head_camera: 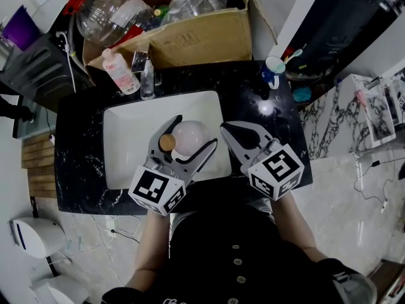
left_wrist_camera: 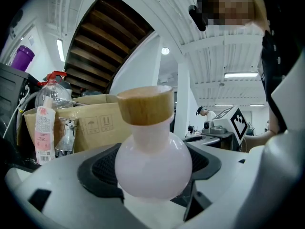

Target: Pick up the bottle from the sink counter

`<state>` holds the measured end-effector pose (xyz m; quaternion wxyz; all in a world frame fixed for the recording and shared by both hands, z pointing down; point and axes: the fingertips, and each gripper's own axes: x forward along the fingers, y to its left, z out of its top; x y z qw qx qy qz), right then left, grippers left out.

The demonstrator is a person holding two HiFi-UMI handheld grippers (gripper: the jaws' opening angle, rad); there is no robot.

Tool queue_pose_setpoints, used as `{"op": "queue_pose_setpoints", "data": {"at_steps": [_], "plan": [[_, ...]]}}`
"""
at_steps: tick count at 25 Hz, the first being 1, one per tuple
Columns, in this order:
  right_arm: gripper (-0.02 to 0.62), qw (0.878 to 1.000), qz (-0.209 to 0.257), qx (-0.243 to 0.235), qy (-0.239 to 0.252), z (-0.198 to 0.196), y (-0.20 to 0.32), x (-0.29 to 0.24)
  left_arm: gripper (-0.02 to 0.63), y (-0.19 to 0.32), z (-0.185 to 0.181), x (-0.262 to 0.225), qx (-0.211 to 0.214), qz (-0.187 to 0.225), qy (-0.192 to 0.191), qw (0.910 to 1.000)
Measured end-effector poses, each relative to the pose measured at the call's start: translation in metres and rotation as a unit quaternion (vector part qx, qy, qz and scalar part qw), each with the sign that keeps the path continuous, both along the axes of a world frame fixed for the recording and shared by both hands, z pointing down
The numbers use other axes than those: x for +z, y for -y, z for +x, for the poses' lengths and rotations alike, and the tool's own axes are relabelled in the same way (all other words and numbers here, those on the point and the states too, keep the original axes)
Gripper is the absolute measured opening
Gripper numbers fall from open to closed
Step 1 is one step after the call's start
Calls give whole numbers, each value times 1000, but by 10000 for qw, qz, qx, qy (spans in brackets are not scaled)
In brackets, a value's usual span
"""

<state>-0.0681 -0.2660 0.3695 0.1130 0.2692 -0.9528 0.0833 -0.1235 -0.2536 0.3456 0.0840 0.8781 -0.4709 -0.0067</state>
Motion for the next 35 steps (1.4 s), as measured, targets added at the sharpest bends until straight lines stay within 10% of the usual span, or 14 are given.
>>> {"op": "queue_pose_setpoints", "data": {"at_steps": [35], "plan": [[2, 9999, -69, 37, -83, 5, 4, 8, 396, 6, 2, 4, 40, -70, -128, 9999]]}}
